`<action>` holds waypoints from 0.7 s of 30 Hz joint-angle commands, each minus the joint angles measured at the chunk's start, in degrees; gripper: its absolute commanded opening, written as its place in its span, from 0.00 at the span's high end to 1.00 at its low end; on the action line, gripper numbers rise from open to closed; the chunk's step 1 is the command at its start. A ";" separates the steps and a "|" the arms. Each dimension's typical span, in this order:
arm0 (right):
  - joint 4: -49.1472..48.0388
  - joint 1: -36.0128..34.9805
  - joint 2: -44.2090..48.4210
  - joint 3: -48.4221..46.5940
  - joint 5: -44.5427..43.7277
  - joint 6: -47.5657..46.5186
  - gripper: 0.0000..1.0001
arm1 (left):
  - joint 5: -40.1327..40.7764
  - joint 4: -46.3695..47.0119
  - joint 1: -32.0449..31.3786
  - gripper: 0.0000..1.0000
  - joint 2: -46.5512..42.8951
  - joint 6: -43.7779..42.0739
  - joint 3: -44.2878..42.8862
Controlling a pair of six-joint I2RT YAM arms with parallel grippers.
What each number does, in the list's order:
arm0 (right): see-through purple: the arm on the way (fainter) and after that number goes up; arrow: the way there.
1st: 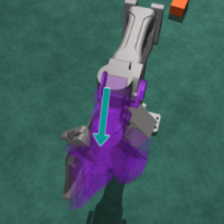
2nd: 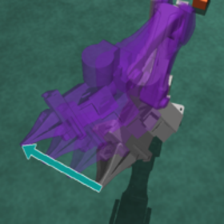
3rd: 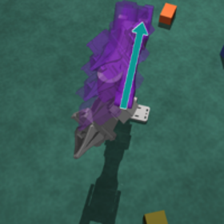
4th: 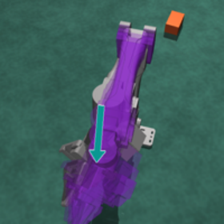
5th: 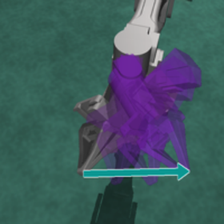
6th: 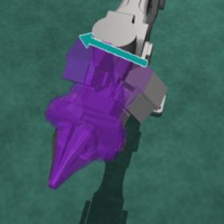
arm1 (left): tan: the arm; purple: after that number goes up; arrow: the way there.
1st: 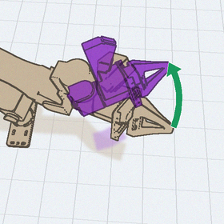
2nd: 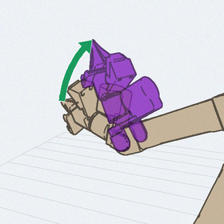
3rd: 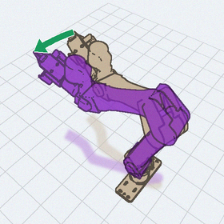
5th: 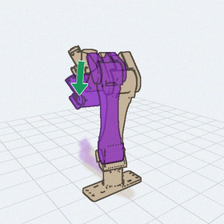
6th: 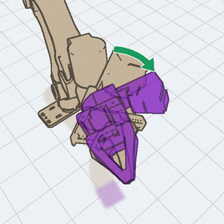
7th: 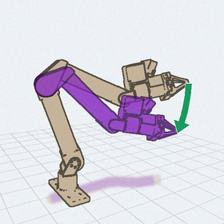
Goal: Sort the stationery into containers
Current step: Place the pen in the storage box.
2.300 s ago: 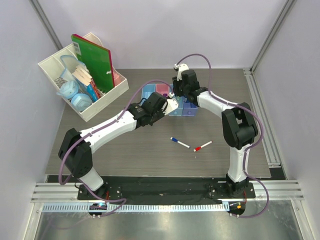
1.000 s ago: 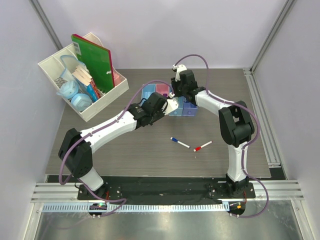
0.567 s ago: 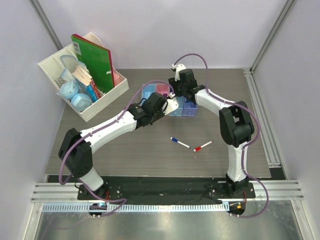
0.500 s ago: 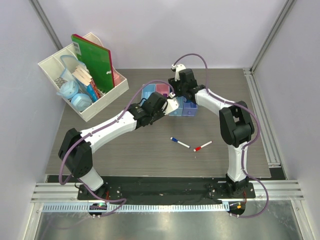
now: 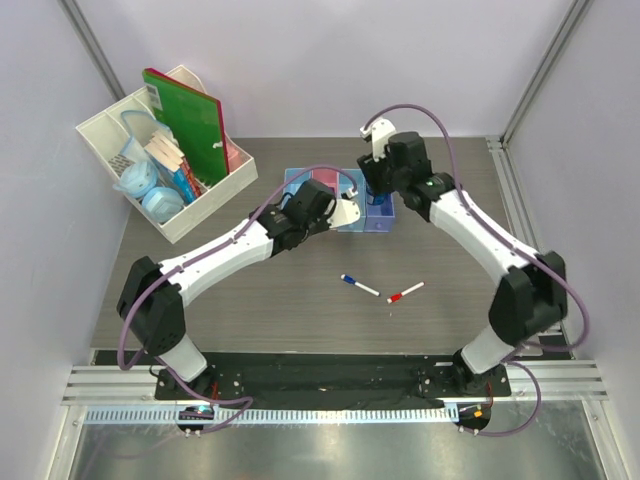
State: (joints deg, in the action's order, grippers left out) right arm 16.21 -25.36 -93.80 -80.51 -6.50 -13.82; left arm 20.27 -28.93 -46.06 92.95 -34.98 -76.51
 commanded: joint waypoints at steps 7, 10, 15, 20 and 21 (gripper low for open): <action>11.47 1.02 17.06 14.85 -3.34 -10.78 0.32 | -6.37 15.03 0.36 1.00 0.47 -27.31 0.40; 12.18 2.07 20.40 17.31 -2.73 -11.48 0.32 | -6.91 15.04 0.80 1.00 3.20 -31.63 -1.53; 12.80 4.09 24.09 20.47 -3.25 -12.19 0.32 | -8.15 19.67 1.85 1.00 6.80 -39.09 -1.36; 12.80 6.82 27.53 23.64 -2.55 -12.89 0.32 | -7.96 23.91 4.14 1.00 10.85 -50.33 -2.14; 12.80 7.26 27.96 24.69 -2.46 -12.89 0.31 | -9.19 24.44 4.57 1.00 12.07 -51.40 -2.76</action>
State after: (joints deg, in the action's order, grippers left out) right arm 29.17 -19.92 -69.04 -58.11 -8.84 -25.50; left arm 13.21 -11.33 -43.57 102.89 -75.88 -77.08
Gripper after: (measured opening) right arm 0.683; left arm 0.294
